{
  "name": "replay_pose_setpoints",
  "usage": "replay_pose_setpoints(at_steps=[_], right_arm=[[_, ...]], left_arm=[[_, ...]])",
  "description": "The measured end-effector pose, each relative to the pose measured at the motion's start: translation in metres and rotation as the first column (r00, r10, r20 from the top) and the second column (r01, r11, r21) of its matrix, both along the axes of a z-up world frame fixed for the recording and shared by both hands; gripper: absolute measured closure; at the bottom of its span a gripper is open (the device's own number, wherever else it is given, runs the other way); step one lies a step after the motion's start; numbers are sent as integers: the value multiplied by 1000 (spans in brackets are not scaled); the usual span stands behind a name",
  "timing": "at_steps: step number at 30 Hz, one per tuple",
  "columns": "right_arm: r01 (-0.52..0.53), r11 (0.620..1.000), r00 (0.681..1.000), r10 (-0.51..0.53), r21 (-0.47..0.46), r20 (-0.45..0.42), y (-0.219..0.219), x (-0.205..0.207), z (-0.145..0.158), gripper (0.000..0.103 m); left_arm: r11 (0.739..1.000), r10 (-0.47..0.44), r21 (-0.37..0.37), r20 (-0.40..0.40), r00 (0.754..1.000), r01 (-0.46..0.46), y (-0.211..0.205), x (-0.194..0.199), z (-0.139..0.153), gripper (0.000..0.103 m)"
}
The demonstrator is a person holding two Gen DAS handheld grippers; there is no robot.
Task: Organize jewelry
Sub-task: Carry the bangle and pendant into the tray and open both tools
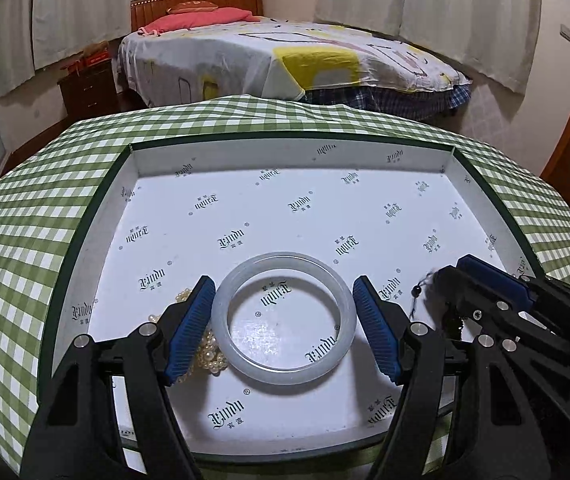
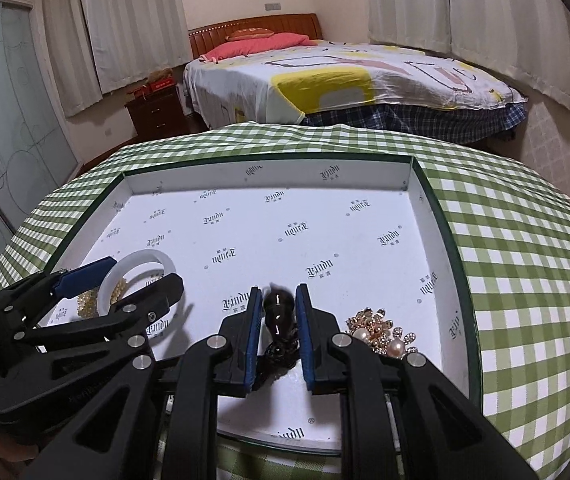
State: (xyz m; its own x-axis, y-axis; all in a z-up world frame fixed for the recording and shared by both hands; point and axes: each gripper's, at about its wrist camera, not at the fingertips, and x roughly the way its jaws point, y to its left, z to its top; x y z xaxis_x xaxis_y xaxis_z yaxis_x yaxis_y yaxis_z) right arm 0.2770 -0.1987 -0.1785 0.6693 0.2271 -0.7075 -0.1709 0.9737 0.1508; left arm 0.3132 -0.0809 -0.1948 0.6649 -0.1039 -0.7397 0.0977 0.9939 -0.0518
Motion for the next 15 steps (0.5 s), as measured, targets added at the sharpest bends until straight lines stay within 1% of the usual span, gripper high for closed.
replay_pose_setpoints(at_steps=[4,8,15], right_arm=[[13,1000,1000,-13,6,2,-2,1,0,77],[16,1000,1000,-16,-3,17,-2,-3,3,76],[29,1000,997,-29,-3,70,-5,-18,21,76]], left_arm=[[1000,0,-3,10,1000,0,1,-1,2,33],[1000,-5,2,27,1000,5,1,-4,5,33],[1000,-10,-9,73,997,11,3,-18,22,32]])
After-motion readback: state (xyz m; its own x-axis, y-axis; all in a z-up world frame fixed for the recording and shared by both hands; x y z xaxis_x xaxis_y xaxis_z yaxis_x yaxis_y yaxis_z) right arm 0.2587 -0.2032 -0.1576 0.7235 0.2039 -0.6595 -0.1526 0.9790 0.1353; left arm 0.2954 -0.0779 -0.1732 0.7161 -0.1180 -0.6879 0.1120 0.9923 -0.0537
